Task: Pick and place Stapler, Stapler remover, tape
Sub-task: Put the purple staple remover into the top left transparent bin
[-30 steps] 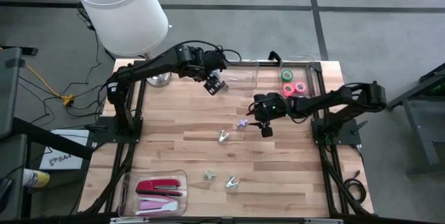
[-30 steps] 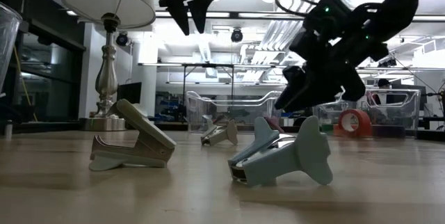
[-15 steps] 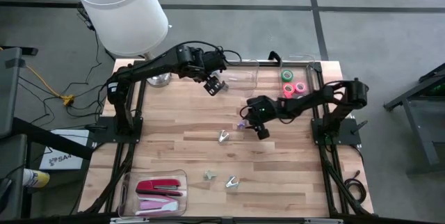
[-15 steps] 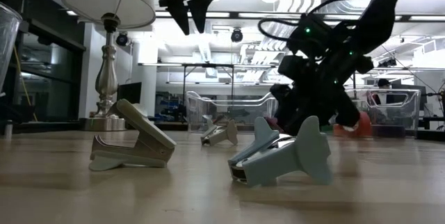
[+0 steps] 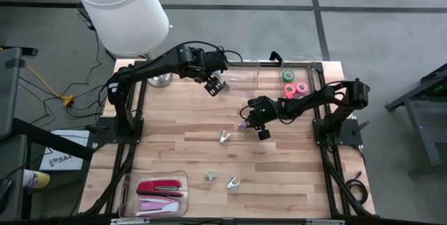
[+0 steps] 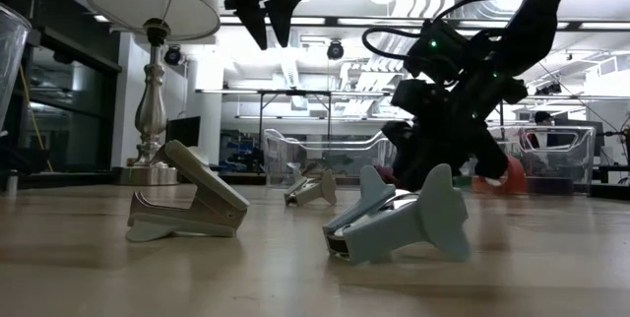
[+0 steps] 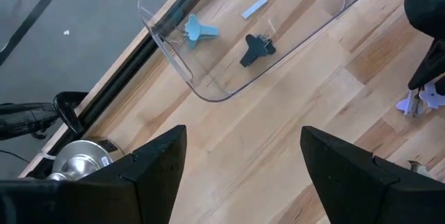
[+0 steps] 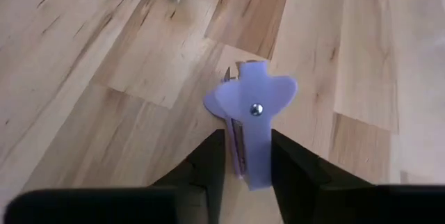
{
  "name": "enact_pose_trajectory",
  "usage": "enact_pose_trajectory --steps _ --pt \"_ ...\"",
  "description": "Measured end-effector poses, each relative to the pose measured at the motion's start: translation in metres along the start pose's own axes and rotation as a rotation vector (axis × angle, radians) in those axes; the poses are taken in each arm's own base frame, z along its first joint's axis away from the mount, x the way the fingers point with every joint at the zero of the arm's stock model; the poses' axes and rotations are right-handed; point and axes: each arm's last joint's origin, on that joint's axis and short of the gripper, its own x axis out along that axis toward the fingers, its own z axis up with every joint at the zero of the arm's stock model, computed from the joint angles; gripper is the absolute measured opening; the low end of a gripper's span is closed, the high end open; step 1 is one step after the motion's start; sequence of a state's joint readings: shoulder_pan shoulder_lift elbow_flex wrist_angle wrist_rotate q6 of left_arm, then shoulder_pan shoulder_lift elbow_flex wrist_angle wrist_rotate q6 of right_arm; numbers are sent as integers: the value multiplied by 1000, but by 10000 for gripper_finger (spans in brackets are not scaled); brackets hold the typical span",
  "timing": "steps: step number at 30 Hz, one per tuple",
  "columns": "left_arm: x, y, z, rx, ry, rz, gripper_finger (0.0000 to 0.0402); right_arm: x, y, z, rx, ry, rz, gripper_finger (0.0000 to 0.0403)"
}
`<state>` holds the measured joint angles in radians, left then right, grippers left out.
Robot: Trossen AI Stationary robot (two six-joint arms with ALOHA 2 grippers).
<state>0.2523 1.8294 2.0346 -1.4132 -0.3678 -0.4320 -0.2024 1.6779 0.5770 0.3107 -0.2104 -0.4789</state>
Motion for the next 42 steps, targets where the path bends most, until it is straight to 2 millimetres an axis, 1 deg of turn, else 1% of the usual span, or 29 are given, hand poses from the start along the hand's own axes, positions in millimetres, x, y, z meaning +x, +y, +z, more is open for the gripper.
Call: enact_pose_trajectory --steps 7,12,17,22,30,36,42 --pt "0 0 0 0 0 0 278 0 0 0 102 -1 -1 28" --pt "0 0 0 1 1 0 278 -3 0 2 198 -7 -4 28" --pt "0 0 0 9 1 0 278 -13 -2 10 286 -42 -16 28" --pt "0 0 0 9 1 -1 278 -29 -4 21 329 -100 -42 28" --pt "0 0 1 6 -4 -3 278 -61 -15 38 357 -203 -204 28" --pt "0 0 1 6 -4 -3 278 -80 -29 38 437 -253 -315 28" --pt "0 0 1 6 -4 -3 278 -87 -40 36 539 -294 -374 28"
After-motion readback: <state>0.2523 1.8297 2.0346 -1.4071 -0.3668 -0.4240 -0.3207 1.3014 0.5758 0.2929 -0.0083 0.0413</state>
